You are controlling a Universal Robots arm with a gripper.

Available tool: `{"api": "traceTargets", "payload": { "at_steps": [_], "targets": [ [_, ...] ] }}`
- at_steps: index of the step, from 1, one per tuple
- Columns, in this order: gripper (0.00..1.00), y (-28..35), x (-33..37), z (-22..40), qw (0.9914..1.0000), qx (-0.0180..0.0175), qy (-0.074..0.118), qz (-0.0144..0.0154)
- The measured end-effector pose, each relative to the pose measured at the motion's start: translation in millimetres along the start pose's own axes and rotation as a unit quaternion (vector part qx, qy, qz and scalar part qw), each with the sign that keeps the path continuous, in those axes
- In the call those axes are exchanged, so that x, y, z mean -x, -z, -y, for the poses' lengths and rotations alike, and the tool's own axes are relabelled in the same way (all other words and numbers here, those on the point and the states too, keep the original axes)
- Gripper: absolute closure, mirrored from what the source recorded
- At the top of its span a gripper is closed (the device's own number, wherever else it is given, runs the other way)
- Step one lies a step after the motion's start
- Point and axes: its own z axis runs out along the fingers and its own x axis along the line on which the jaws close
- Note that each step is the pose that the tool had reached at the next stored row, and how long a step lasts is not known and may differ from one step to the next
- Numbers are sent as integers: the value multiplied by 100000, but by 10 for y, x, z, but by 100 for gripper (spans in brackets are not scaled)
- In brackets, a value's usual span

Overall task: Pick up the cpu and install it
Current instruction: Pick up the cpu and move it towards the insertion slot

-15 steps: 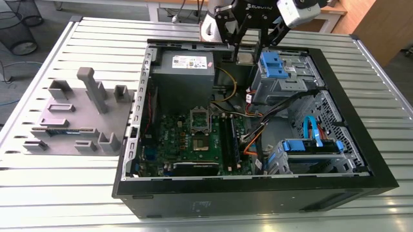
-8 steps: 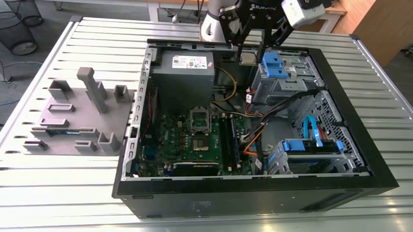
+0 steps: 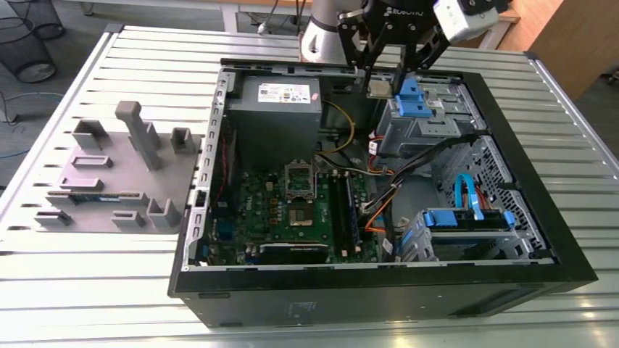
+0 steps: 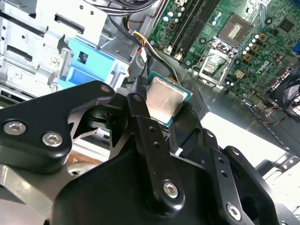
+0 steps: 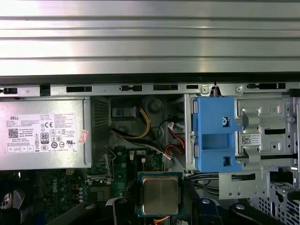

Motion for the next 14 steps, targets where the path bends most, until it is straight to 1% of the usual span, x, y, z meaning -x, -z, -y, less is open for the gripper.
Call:
{"api": "traceTargets", "payload": {
  "at_steps": [14],
  "targets": [
    [53,-10,151,-6,100000,-5,1,-2]
  ]
}}
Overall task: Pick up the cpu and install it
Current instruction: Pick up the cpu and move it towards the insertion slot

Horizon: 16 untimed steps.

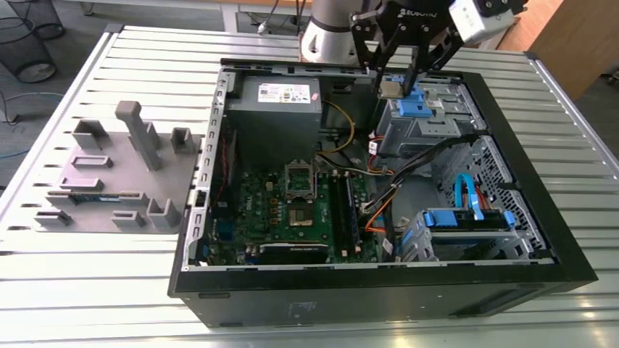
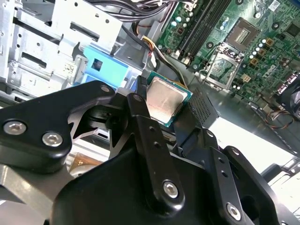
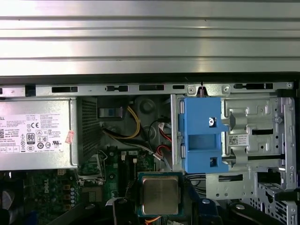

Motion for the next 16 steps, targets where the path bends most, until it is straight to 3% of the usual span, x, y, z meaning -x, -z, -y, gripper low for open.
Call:
{"api": "traceTargets", "payload": {
  "at_steps": [16],
  "targets": [
    [53,-12,172,-7,100000,4,4,2]
  ]
}}
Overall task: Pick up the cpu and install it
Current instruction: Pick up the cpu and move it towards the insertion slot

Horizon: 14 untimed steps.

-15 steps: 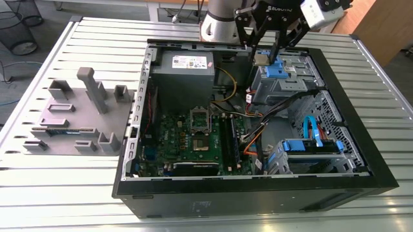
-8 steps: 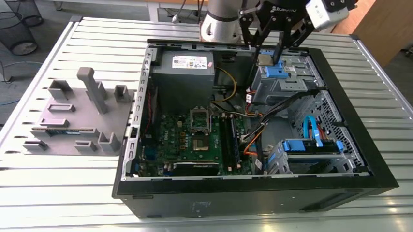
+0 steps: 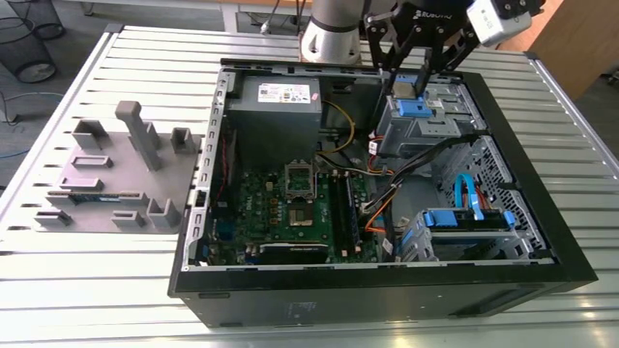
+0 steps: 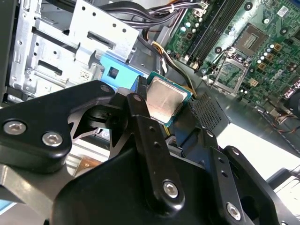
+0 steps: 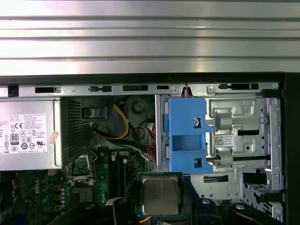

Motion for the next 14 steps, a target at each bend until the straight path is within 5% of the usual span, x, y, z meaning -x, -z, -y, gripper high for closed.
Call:
{"api": "traceTargets", "payload": {
  "at_steps": [14],
  "targets": [
    [53,-9,116,1,100000,6,-9,6]
  ]
}}
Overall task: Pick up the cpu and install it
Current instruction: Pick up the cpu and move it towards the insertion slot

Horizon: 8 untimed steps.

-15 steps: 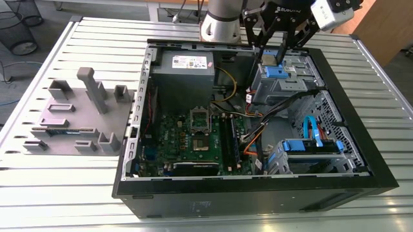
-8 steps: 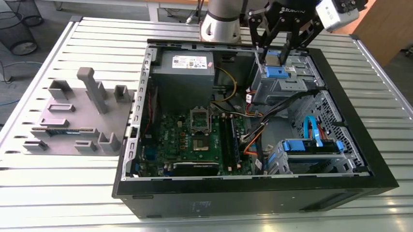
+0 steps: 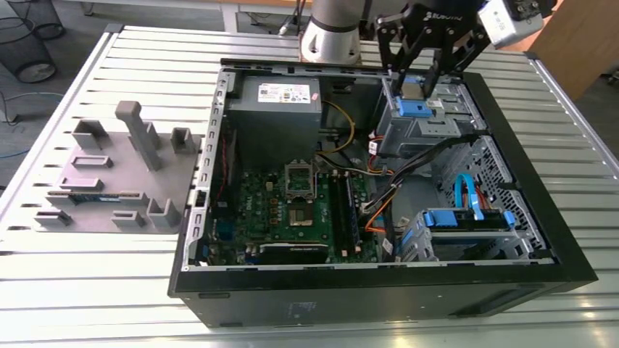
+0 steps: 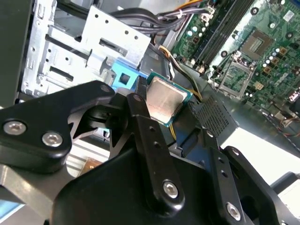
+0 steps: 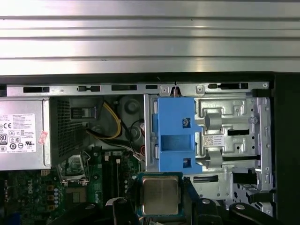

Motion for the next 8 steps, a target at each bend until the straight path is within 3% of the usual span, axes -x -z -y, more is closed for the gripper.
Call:
{"api": "traceTargets", "payload": {
  "at_steps": [3,8],
  "targets": [
    [53,0,-42,13,100000,-4,13,117],
    [53,2,-197,26,99998,19,14,574]
  ]
}}
